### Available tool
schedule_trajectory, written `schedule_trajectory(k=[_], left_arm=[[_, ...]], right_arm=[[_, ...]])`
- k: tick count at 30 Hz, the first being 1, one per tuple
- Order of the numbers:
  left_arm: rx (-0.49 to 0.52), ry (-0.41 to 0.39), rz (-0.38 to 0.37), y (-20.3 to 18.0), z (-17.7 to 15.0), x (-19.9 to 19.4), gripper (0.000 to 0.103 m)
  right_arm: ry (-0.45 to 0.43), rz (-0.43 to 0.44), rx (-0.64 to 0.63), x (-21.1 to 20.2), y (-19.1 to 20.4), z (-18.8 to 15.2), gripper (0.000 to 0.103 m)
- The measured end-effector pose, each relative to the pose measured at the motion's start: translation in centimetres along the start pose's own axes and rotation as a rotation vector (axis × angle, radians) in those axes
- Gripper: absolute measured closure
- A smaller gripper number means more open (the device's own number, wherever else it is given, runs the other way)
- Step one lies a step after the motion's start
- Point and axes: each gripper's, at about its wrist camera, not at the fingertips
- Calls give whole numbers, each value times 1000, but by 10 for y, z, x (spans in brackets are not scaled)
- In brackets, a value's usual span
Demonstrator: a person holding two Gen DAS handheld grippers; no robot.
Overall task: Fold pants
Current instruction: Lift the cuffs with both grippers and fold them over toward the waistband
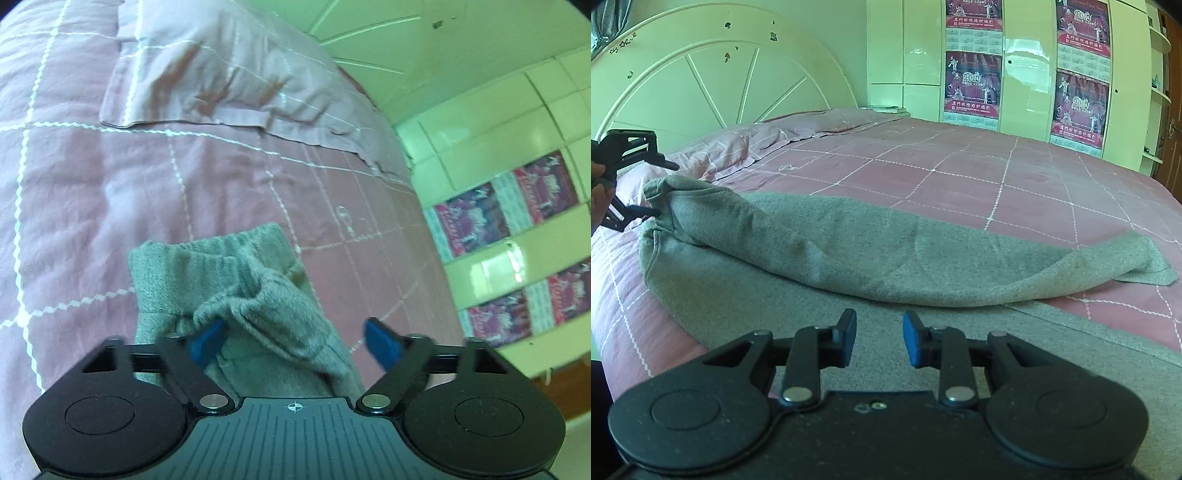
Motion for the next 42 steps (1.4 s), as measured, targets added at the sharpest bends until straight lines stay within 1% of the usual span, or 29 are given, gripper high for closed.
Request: schedule_trajectory(k=[1, 3, 4, 5, 6, 8, 10, 14, 16, 20, 21, 23, 24, 25, 26, 27, 28, 29, 31, 32, 33, 34, 35, 36, 37, 38, 39, 40, 42], left_arm=[[11, 7, 6, 1, 0, 6, 14], [30, 33, -24, 8, -4, 12, 44], [34, 49, -40, 15, -6, 11, 61], [40, 54, -46, 19, -8, 10, 64], [58, 48, -59, 22, -10, 8, 65], [97, 47, -75, 28, -11, 3, 67], [114, 44, -83, 38, -13, -4, 67], [83, 68, -111, 65, -16, -9, 66], [62, 80, -126, 76, -16, -8, 60], [67, 84, -141, 77, -14, -3, 59], [83, 85, -137, 74, -14, -3, 59], [131, 89, -123, 67, -13, -2, 60], [170, 96, -111, 62, -12, -1, 63], [220, 109, -109, 57, -7, 2, 74], [268, 123, -126, 52, 3, 5, 75], [314, 109, -156, 43, 14, 4, 77], [366, 86, -209, 31, 25, 1, 78], [418, 62, -294, 19, 41, -7, 77], [457, 56, -454, 6, 68, -19, 77], [479, 71, -480, 3, 77, -23, 77], [508, 105, -470, 5, 82, -23, 77], [541, 140, -420, 12, 84, -18, 77], [584, 180, -331, 22, 81, -9, 77], [620, 226, -237, 32, 77, 4, 77], [622, 270, -146, 48, 73, 20, 78], [599, 270, -157, 62, 71, 26, 78], [587, 253, -184, 68, 69, 23, 77], [583, 246, -190, 69, 69, 21, 77], [584, 239, -183, 65, 67, 18, 77]], right_arm=[[1, -2, 10, 1, 0, 2, 83], [8, -3, 56, 4, -4, 7, 82], [8, 2, 93, 5, -8, 10, 81], [6, 8, 146, 6, -14, 13, 77], [4, 15, 202, 8, -19, 16, 68], [8, 29, 312, 12, -30, 20, 58], [8, 56, 429, 19, -42, 20, 57], [60, 148, 721, 43, -72, 10, 56], [76, 181, 846, 57, -84, 2, 56], [79, 199, 1009, 80, -104, -9, 59], [81, 212, 1026, 85, -107, -9, 71], [115, 221, 1019, 94, -111, -6, 103], [110, 224, 995, 93, -111, -3, 103], [96, 223, 953, 90, -108, 2, 103], [76, 215, 899, 81, -105, 9, 103], [43, 222, 862, 69, -102, 17, 103], [-1, 236, 831, 56, -99, 23, 103], [-56, 245, 792, 37, -95, 29, 103], [-151, 271, 720, 2, -84, 32, 103], [-180, 297, 698, -14, -81, 26, 103], [-190, 314, 678, -25, -75, 17, 103], [-177, 313, 660, -28, -68, 6, 103], [-133, 304, 642, -23, -60, -8, 103], [-30, 284, 637, -5, -54, -26, 103], [106, 260, 672, 20, -50, -44, 103], [167, 261, 737, 36, -49, -62, 103], [118, 278, 775, 36, -50, -70, 103], [101, 281, 790, 35, -51, -72, 103], [104, 269, 795, 33, -48, -68, 103]])
Point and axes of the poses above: each gripper's, at about its wrist camera, not at the fingertips, and x roughly the way its jaws point, y to its left, z to its top, and after that the axes turned 6 degrees about y, right-handed
